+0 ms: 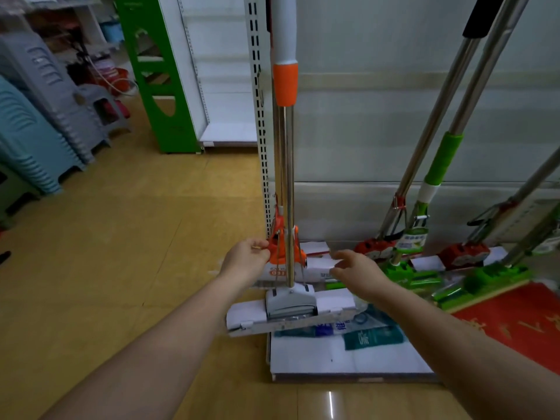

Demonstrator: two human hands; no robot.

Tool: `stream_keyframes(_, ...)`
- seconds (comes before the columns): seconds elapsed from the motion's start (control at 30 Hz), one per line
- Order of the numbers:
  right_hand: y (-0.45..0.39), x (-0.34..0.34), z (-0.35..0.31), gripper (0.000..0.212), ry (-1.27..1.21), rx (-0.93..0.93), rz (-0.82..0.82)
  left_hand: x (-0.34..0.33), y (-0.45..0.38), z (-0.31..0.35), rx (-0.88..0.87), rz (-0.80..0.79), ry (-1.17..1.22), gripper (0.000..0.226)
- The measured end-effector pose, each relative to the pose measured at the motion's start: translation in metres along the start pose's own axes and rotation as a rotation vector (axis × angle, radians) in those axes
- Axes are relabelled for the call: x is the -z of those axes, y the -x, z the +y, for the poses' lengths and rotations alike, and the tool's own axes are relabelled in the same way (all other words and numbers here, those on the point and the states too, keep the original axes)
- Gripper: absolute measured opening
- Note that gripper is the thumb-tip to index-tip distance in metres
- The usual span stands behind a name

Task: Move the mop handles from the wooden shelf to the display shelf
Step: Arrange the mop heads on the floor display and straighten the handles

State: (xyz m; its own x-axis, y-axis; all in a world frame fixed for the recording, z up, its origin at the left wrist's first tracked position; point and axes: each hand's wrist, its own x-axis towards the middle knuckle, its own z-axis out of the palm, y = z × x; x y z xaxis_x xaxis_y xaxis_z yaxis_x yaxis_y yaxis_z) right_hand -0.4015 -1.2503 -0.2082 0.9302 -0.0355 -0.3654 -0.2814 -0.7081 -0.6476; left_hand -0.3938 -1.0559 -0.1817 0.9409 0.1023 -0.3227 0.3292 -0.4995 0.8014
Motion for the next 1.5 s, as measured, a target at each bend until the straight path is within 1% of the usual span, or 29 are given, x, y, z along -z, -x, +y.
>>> stream_keyframes(0.2, -0.031, -0.029, 0.026, 0.046, -0.044, -0.020, -0.034, -0.027, -0.030, -0.035, 0.033, -0.016, 0.014, 0.028)
stream_keyframes(0.53, -0.073, -0.070, 0.058, 0.044, -0.047, -0.024, -0.067, -0.064, -0.070, -0.081, 0.093, -0.066, 0.085, 0.029)
stream_keyframes(0.63, -0.084, -0.079, 0.066, 0.047, -0.039, -0.030, -0.080, -0.071, -0.082, -0.096, 0.107, -0.055, 0.084, 0.028)
stream_keyframes(0.7, -0.092, -0.086, 0.075, 0.053, 0.017, -0.014, -0.085, -0.077, -0.091, -0.112, 0.100, -0.051, 0.030, 0.028)
stream_keyframes(0.8, -0.105, -0.102, 0.093, 0.058, 0.142, 0.021, -0.110, -0.090, -0.105, -0.146, 0.053, -0.099, -0.187, 0.047)
stream_keyframes(0.87, -0.117, -0.116, 0.107, 0.058, 0.216, 0.042, -0.124, -0.103, -0.116, -0.171, 0.002, -0.138, -0.278, 0.060)
stream_keyframes(1.0, -0.148, -0.137, 0.131, 0.070, 0.351, 0.083, -0.135, -0.126, -0.132, -0.203, -0.061, -0.215, -0.359, 0.080)
stream_keyframes(1.07, -0.162, -0.143, 0.139, 0.066, 0.403, 0.115, -0.198, -0.133, -0.142, -0.215, -0.077, -0.214, -0.352, 0.085)
stream_keyframes(1.13, -0.174, -0.149, 0.146, 0.058, 0.439, 0.161, -0.255, -0.139, -0.152, -0.222, -0.092, -0.190, -0.330, 0.084)
stream_keyframes(1.23, -0.190, -0.156, 0.152, 0.052, 0.466, 0.223, -0.221, -0.143, -0.167, -0.227, -0.098, -0.161, -0.229, 0.075)
stream_keyframes(1.3, -0.196, -0.159, 0.153, 0.053, 0.479, 0.263, -0.198, -0.140, -0.173, -0.229, -0.110, -0.153, -0.199, 0.074)
stream_keyframes(1.37, -0.197, -0.162, 0.152, 0.054, 0.512, 0.310, -0.184, -0.137, -0.176, -0.231, -0.134, -0.142, -0.227, 0.077)
stream_keyframes(1.47, -0.194, -0.169, 0.151, 0.054, 0.553, 0.386, -0.170, -0.127, -0.175, -0.233, -0.141, -0.162, -0.240, 0.065)
stream_keyframes(1.5, -0.194, -0.172, 0.150, 0.053, 0.553, 0.407, -0.167, -0.123, -0.174, -0.234, -0.139, -0.175, -0.239, 0.065)
